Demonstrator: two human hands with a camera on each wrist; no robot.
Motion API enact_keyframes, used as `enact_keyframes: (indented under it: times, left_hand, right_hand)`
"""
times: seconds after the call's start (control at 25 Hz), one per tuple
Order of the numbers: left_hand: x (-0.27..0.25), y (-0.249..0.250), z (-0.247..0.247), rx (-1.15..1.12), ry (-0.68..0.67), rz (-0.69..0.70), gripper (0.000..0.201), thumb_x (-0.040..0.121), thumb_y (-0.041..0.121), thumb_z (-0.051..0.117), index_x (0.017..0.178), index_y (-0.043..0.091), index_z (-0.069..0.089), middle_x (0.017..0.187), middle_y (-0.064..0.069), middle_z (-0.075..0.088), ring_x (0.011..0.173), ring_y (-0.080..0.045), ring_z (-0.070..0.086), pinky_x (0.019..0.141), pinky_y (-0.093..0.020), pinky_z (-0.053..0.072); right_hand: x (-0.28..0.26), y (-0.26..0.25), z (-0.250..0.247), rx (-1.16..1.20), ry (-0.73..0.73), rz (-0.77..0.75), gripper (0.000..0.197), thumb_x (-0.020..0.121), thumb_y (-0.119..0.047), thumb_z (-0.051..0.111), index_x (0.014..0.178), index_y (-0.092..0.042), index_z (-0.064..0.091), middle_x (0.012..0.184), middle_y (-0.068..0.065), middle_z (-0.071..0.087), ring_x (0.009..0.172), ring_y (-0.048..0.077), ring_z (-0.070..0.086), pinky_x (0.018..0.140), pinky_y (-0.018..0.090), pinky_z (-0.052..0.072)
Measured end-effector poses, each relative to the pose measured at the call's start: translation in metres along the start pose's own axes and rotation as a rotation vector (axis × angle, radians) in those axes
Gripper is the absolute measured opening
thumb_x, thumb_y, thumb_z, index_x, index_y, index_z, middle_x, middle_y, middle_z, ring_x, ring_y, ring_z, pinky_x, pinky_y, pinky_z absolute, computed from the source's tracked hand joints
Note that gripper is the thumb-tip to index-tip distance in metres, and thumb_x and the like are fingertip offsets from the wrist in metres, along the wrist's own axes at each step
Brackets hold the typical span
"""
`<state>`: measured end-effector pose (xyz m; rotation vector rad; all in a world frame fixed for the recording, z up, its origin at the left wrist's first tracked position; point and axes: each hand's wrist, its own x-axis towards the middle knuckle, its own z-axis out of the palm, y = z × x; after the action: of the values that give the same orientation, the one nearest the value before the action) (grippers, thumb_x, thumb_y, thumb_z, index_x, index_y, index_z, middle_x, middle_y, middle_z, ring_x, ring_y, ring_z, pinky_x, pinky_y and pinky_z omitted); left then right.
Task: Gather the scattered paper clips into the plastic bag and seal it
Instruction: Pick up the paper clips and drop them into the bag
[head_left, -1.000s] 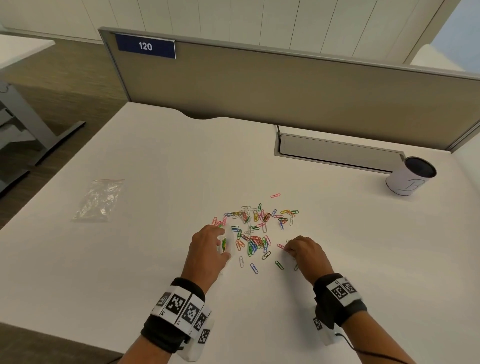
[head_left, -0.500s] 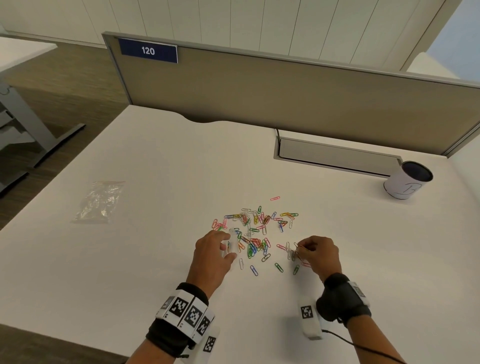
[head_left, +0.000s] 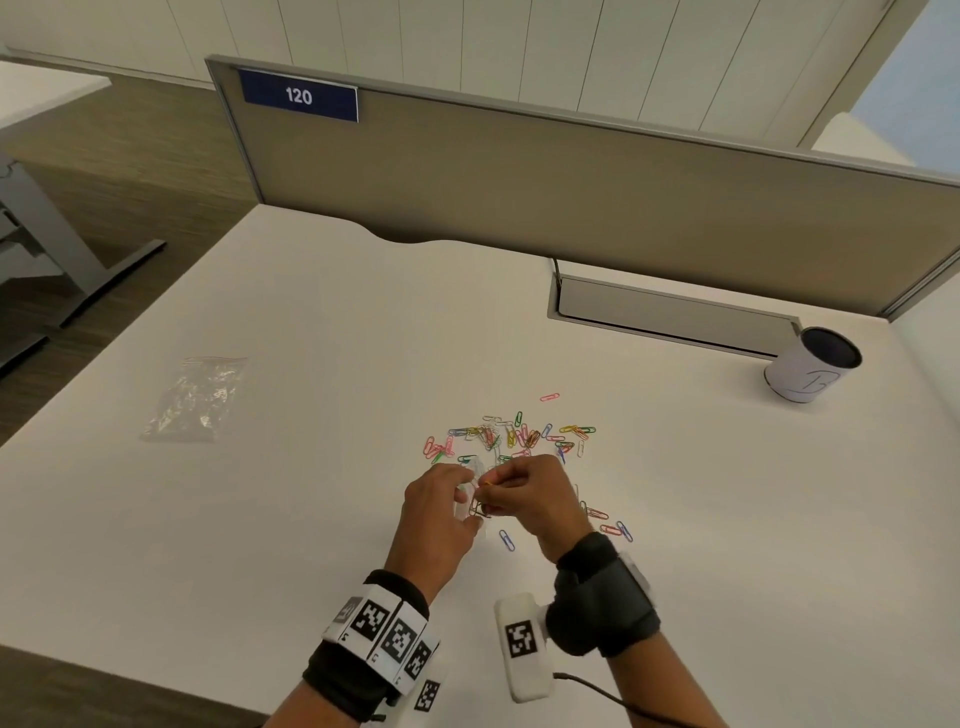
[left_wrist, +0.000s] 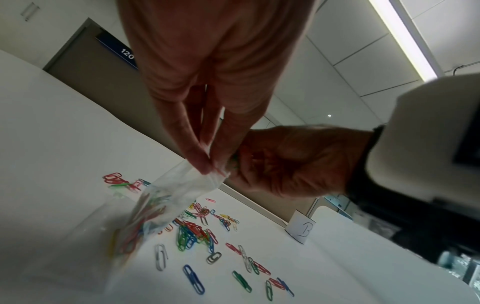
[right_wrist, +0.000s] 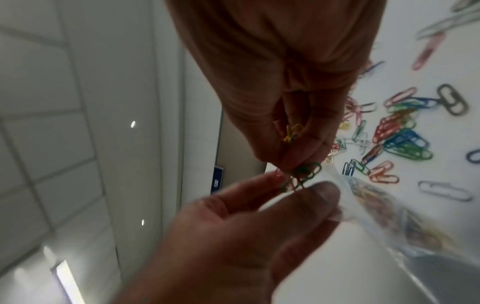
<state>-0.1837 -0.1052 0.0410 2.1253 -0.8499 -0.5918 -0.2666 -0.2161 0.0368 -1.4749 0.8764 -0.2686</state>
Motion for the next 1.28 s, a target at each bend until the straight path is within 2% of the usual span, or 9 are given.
enact_keyframes:
  times: [0.16, 0.36, 0.56, 0.68, 0.8, 0.88, 1.0, 1.16, 1.28]
  left_hand:
    - [-0.002, 0.002, -0.005, -0.001, 0.019, -0.007, 0.049, 0.073, 0.006, 0.076, 0.119, 0.011, 0.058, 0.119, -0.003, 0.061, 0.095, -0.013, 0.061, 0.083, -0.023, 0.055]
    - [-0.001, 0.003, -0.013, 0.015, 0.026, 0.032, 0.042, 0.074, 0.006, 0.075, 0.114, 0.012, 0.062, 0.115, -0.004, 0.064, 0.086, -0.009, 0.058, 0.079, -0.014, 0.046]
    - [0.004, -0.006, -0.019, 0.03, 0.052, -0.012, 0.048, 0.074, 0.003, 0.074, 0.119, 0.01, 0.058, 0.12, -0.004, 0.06, 0.091, -0.014, 0.06, 0.083, -0.022, 0.053]
    - [0.006, -0.013, -0.023, 0.042, 0.053, -0.017, 0.048, 0.074, 0.003, 0.074, 0.119, 0.008, 0.058, 0.121, -0.005, 0.059, 0.093, -0.014, 0.059, 0.085, -0.021, 0.051]
    - [0.007, -0.018, -0.026, 0.045, 0.059, -0.015, 0.048, 0.074, 0.004, 0.074, 0.119, 0.009, 0.058, 0.12, -0.004, 0.059, 0.093, -0.014, 0.059, 0.087, -0.023, 0.051]
    - [0.008, -0.019, -0.027, 0.045, 0.06, -0.018, 0.048, 0.074, 0.004, 0.074, 0.119, 0.009, 0.058, 0.12, -0.003, 0.059, 0.093, -0.014, 0.059, 0.087, -0.023, 0.051]
    - [0.009, -0.02, -0.027, 0.039, 0.054, -0.011, 0.047, 0.074, 0.004, 0.074, 0.118, 0.01, 0.059, 0.12, -0.003, 0.059, 0.092, -0.013, 0.059, 0.087, -0.023, 0.051]
    - [0.01, -0.022, -0.028, 0.039, 0.053, -0.013, 0.047, 0.074, 0.004, 0.073, 0.118, 0.01, 0.059, 0.12, -0.004, 0.059, 0.094, -0.015, 0.059, 0.088, -0.025, 0.052]
    - [0.011, -0.022, -0.028, 0.037, 0.048, -0.014, 0.047, 0.074, 0.005, 0.074, 0.118, 0.01, 0.059, 0.12, -0.004, 0.059, 0.094, -0.014, 0.06, 0.088, -0.025, 0.053]
  right_hand:
    - [0.008, -0.006, 0.018, -0.382, 0.08, -0.028, 0.005, 0.076, 0.0, 0.07, 0.08, 0.0, 0.071, 0.077, 0.017, 0.073, 0.068, 0.026, 0.072, 0.071, 0.038, 0.062]
    - [0.009, -0.014, 0.029, -0.619, -0.052, -0.101, 0.02, 0.085, -0.009, 0.066, 0.104, -0.005, 0.068, 0.101, 0.013, 0.071, 0.087, 0.023, 0.07, 0.078, 0.032, 0.06]
    - [0.005, -0.02, 0.02, -0.33, 0.002, -0.127, 0.02, 0.093, -0.003, 0.046, 0.1, -0.006, 0.064, 0.102, 0.012, 0.069, 0.084, 0.026, 0.071, 0.067, 0.029, 0.06]
    - [0.022, -0.002, -0.009, -0.407, 0.203, -0.094, 0.013, 0.087, -0.013, 0.061, 0.1, -0.011, 0.064, 0.103, 0.009, 0.069, 0.092, 0.024, 0.067, 0.08, 0.034, 0.057]
    - [0.04, 0.029, -0.026, -0.753, 0.087, 0.117, 0.068, 0.066, -0.027, 0.084, 0.123, -0.014, 0.049, 0.123, 0.013, 0.053, 0.114, 0.032, 0.053, 0.096, 0.043, 0.048]
    - [0.047, 0.04, -0.021, -0.793, 0.031, 0.16, 0.082, 0.061, -0.023, 0.088, 0.127, -0.012, 0.041, 0.127, 0.016, 0.045, 0.117, 0.036, 0.049, 0.099, 0.047, 0.047]
    - [0.057, 0.04, -0.01, -0.778, 0.007, 0.039, 0.078, 0.064, -0.015, 0.086, 0.129, -0.01, 0.043, 0.128, 0.016, 0.043, 0.117, 0.035, 0.049, 0.099, 0.042, 0.047]
    - [0.056, 0.04, -0.001, -0.992, -0.078, -0.072, 0.08, 0.069, -0.042, 0.079, 0.138, -0.028, 0.04, 0.139, 0.009, 0.037, 0.128, 0.033, 0.033, 0.101, 0.047, 0.043]
    - [0.05, 0.054, 0.007, -1.104, -0.064, -0.139, 0.055, 0.082, -0.033, 0.069, 0.133, -0.029, 0.048, 0.133, 0.005, 0.044, 0.122, 0.029, 0.036, 0.094, 0.042, 0.047]
